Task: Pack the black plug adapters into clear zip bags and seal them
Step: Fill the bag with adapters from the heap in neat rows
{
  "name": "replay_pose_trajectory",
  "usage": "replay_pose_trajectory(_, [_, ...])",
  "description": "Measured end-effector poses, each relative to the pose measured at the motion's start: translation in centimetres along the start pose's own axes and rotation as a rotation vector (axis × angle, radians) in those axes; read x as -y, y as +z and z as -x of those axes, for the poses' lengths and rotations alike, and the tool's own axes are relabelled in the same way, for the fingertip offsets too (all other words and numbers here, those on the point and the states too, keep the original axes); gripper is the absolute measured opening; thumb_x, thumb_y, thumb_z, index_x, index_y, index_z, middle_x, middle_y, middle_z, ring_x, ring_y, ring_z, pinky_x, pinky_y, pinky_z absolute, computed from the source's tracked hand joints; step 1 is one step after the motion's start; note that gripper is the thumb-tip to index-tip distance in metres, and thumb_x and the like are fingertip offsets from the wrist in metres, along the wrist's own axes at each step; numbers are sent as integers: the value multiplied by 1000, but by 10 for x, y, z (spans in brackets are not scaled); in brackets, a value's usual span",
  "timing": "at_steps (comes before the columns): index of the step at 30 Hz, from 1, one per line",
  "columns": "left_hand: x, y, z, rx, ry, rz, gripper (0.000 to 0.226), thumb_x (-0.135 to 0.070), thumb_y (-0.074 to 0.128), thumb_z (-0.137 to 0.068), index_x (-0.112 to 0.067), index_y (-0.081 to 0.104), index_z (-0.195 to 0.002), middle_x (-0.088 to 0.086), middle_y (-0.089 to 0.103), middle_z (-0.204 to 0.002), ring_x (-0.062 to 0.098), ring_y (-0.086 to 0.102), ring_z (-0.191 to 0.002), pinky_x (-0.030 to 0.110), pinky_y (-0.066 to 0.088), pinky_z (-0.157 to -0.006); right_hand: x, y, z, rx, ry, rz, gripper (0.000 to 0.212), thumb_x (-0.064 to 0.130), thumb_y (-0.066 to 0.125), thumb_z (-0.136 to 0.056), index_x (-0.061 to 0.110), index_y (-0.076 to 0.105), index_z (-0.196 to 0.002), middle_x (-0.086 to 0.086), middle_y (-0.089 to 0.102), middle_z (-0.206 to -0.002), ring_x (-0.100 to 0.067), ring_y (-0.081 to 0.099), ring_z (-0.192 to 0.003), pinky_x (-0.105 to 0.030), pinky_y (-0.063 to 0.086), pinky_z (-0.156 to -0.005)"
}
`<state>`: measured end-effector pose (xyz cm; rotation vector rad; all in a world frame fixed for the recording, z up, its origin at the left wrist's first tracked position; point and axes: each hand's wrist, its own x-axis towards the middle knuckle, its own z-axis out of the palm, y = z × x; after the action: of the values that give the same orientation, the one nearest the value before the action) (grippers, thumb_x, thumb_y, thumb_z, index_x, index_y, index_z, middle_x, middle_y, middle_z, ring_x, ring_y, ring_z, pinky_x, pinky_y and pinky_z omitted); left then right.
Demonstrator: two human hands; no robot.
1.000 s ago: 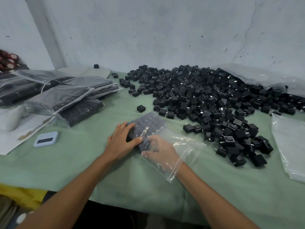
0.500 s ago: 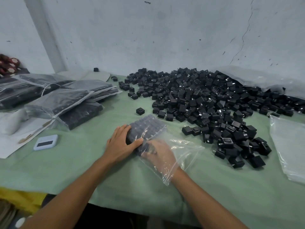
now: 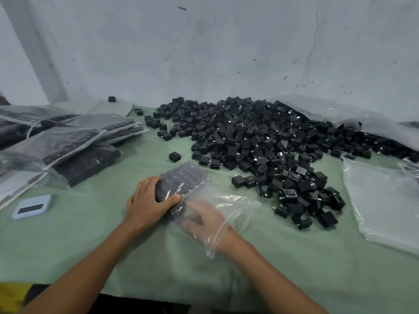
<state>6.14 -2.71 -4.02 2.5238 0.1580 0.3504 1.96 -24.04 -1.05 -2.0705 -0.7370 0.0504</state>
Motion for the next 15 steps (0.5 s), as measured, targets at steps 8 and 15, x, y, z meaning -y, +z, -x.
replay_pose_trajectory(8, [1,4,1,0,-19,12,99,-88,44,-67,-36,28,-149,-13,26,-157,10,19,-148,49,23,-117,3,-119,73,177,262,-105,36,-3,53,-89,22,79,-86,2,75,-89,-8,66,-81,-27,55,-72])
replay_pose_trajectory(15, [1,4,3,3,-14,19,102,-89,41,-66,-34,26,-151,-14,23,-159,8,14,-149,46,19,-118,-29,-135,-24,-41,327,422,26,20,55,-98,31,65,-120,10,68,-115,-17,61,-110,-37,51,-94])
